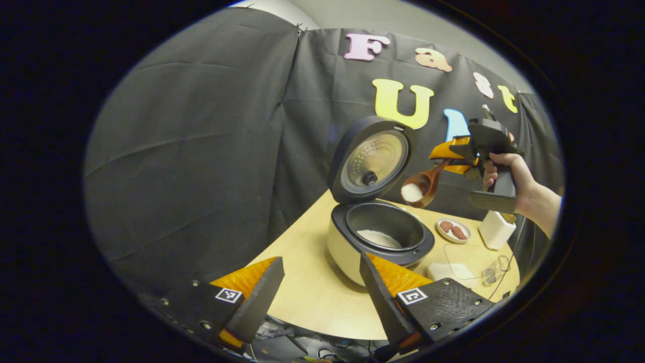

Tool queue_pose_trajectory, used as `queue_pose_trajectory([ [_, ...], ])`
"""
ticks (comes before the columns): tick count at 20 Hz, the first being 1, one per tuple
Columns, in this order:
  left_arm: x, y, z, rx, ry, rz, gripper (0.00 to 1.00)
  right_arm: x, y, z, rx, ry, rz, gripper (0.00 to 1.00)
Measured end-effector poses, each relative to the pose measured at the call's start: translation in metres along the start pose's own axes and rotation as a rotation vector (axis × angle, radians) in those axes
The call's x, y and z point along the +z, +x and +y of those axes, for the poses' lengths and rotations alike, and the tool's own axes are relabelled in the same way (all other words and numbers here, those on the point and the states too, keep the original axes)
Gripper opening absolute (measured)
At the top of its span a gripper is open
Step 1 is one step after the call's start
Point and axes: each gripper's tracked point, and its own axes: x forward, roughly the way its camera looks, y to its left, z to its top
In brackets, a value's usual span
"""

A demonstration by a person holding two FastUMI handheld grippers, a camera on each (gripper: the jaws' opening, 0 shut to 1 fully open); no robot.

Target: Close the left gripper, press the button to open the rice cooker; take a wooden spoon from the chopstick holder with the right hand, scoop a spoonful of rice and pour it into the rice cooker, then put the wooden spoon back into the chopstick holder.

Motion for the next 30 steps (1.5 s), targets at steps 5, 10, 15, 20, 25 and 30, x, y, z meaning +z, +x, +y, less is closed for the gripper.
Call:
queue_pose_trajectory([
  [5,-0.003,-0.002,0.006,0.01,-0.013,0.005,0.92,-0.023,0.011,0.013,0.02,-0.2,0.013,0.17],
  [10,-0.008,-0.007,0.012,0.013,-0.006,0.014,0.96,-0.041,0.011,0.014,0.061,-0.325,0.006,0.17],
  [15,-0.018,-0.012,0.011,0.008,-0.004,0.034,0.96,-0.068,-0.004,0.018,0.144,-0.536,0.011,0.18],
  [20,-0.025,-0.016,0.01,-0.005,0.023,0.046,0.92,-0.097,-0.017,0.025,0.221,-0.674,0.026,0.17],
  [25,-0.023,-0.017,0.002,-0.031,0.037,0.039,0.96,-0.112,-0.03,0.031,0.26,-0.806,0.015,0.17],
  [30,-0.021,-0.01,-0.015,-0.079,0.052,0.034,0.93,-0.096,-0.053,0.033,0.204,-0.794,-0.033,0.18],
])
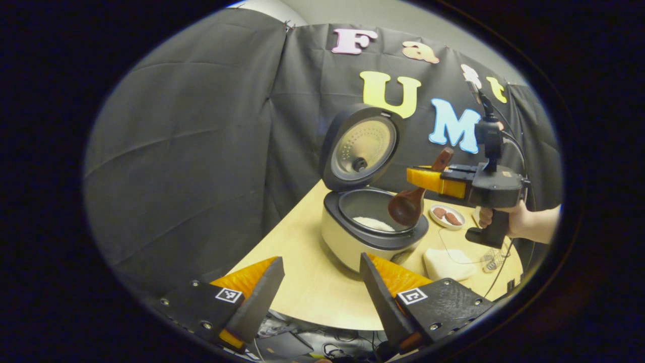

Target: Close the left gripper, press the button to open the rice cooker; take a wooden spoon from the chopstick holder with the right hand, scoop a spoonful of rice and pour it into the rice cooker, then put the wooden spoon back into the chopstick holder.

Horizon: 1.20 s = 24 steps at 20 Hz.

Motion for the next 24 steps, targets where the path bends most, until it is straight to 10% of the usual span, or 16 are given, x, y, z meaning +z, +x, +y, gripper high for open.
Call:
queue_pose_trajectory([
  [9,0.018,0.031,-0.059,-0.173,0.048,-0.044,0.96,0.051,-0.099,-0.118,-0.331,0.257,-0.104,0.13],
  [16,0.051,0.051,-0.099,-0.191,0.089,-0.098,0.96,-0.043,-0.239,-0.251,-0.718,0.433,-0.017,0.17],
  [24,0.077,0.046,-0.141,-0.085,0.062,-0.12,0.96,-0.156,-0.318,-0.315,-0.84,0.781,0.035,0.18],
])
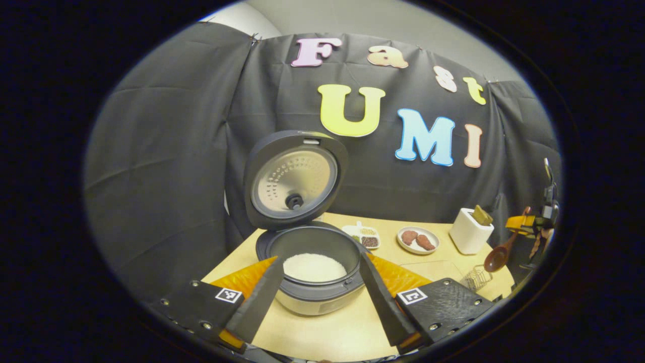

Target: Close the left gripper, press the button to open the rice cooker; take a wooden spoon from the chopstick holder with the right hand, scoop a spoonful of rice and pour it into the rice cooker, then put the wooden spoon back into the chopstick holder.

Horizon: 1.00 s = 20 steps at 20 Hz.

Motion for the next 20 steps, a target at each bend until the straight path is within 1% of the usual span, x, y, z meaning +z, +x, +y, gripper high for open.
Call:
queue_pose_trajectory([
  [1,0.003,-0.002,-0.005,0.01,0.008,-0.002,0.92,-0.002,0.01,-0.009,-0.008,0.023,0.009,0.14],
  [2,0.006,-0.006,-0.009,0.021,0.017,-0.005,0.92,-0.002,0.017,-0.02,-0.017,0.039,0.023,0.18],
  [3,0.007,-0.009,-0.013,0.033,0.025,-0.007,0.92,-0.006,0.023,-0.027,-0.021,0.05,0.038,0.17],
  [4,0.008,-0.013,-0.017,0.048,0.029,-0.007,0.96,-0.01,0.029,-0.034,-0.026,0.061,0.053,0.18],
  [5,0.007,-0.016,-0.021,0.06,0.028,-0.004,0.96,-0.013,0.032,-0.037,-0.028,0.072,0.065,0.18],
  [6,0.005,-0.019,-0.027,0.068,0.026,0.001,0.92,-0.018,0.036,-0.041,-0.027,0.079,0.078,0.18],
  [8,0.002,-0.025,-0.037,0.089,0.029,0.006,0.92,-0.032,0.047,-0.05,-0.032,0.076,0.117,0.18],
  [9,0.0,-0.029,-0.042,0.096,0.028,0.01,0.92,-0.043,0.058,-0.049,-0.03,0.074,0.134,0.18],
  [10,-0.002,-0.031,-0.046,0.099,0.021,0.016,0.92,-0.049,0.061,-0.052,-0.037,0.076,0.155,0.19],
  [11,-0.003,-0.034,-0.051,0.101,0.011,0.019,0.95,-0.055,0.065,-0.053,-0.036,0.09,0.171,0.19],
  [12,-0.002,-0.035,-0.053,0.103,0.002,0.02,0.95,-0.059,0.067,-0.053,-0.031,0.11,0.182,0.16],
  [13,0.0,-0.035,-0.054,0.107,-0.001,0.018,0.95,-0.062,0.068,-0.05,-0.017,0.13,0.191,0.22],
  [14,0.003,-0.035,-0.054,0.113,0.0,0.015,0.95,-0.064,0.06,-0.051,-0.012,0.14,0.199,0.24],
  [15,0.006,-0.035,-0.052,0.118,-0.002,0.012,0.95,-0.065,0.057,-0.054,-0.01,0.144,0.19,0.19],
  [16,0.011,-0.034,-0.05,0.121,-0.004,0.006,0.99,-0.062,0.053,-0.056,-0.01,0.14,0.174,0.27],
  [17,0.018,-0.033,-0.048,0.122,-0.008,-0.001,0.95,-0.056,0.052,-0.059,-0.019,0.126,0.159,0.51],
  [18,0.026,-0.031,-0.045,0.126,-0.009,-0.01,0.99,-0.06,0.051,-0.063,-0.035,0.108,0.139,0.74],
  [19,0.034,-0.027,-0.041,0.13,-0.009,-0.016,0.99,-0.055,0.041,-0.067,-0.045,0.089,0.119,0.98],
  [20,0.041,-0.023,-0.036,0.135,-0.011,-0.018,0.99,-0.053,0.034,-0.07,-0.053,0.07,0.106,0.98],
])
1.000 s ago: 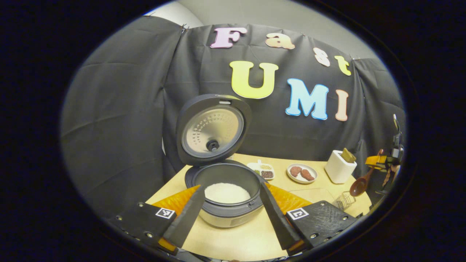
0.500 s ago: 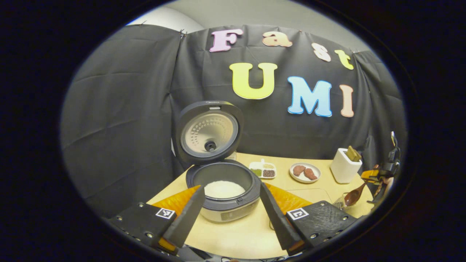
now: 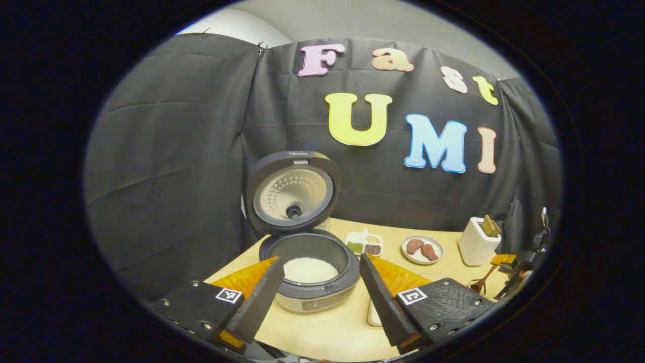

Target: Close the left gripper, press the button to open the rice cooker; take a wooden spoon from the chopstick holder with the right hand, scoop a spoonful of rice and pour it into the rice cooker, then put the wooden spoon back into the chopstick holder.

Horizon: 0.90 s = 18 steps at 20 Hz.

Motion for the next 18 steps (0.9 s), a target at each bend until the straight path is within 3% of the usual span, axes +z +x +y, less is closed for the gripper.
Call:
queue_pose_trajectory([
  [3,0.032,0.019,0.015,0.011,-0.003,-0.018,0.99,0.0,-0.024,-0.011,-0.031,-0.069,-0.028,0.98],
  [4,0.045,0.024,0.02,0.013,-0.003,-0.028,0.92,0.001,-0.032,-0.015,-0.043,-0.097,-0.037,0.98],
  [5,0.059,0.033,0.027,0.016,-0.005,-0.036,0.95,0.002,-0.041,-0.017,-0.055,-0.127,-0.045,0.98],
  [11,0.139,0.1,0.056,-0.004,-0.001,-0.102,0.92,0.019,-0.099,-0.016,-0.134,-0.277,-0.155,0.97],
  [13,0.158,0.124,0.059,-0.022,0.002,-0.096,0.96,0.029,-0.118,-0.013,-0.151,-0.317,-0.193,0.97],
  [14,0.167,0.136,0.061,-0.027,-0.001,-0.088,0.92,0.031,-0.127,-0.007,-0.147,-0.338,-0.201,0.98],
  [16,0.179,0.163,0.065,-0.028,-0.009,-0.054,0.99,0.039,-0.141,-0.004,-0.165,-0.388,-0.208,0.98],
  [17,0.186,0.176,0.068,-0.028,-0.014,-0.046,0.92,0.049,-0.148,-0.001,-0.17,-0.402,-0.224,0.99],
  [18,0.189,0.189,0.069,-0.028,-0.02,-0.027,0.95,0.059,-0.156,0.007,-0.159,-0.404,-0.245,0.99],
])
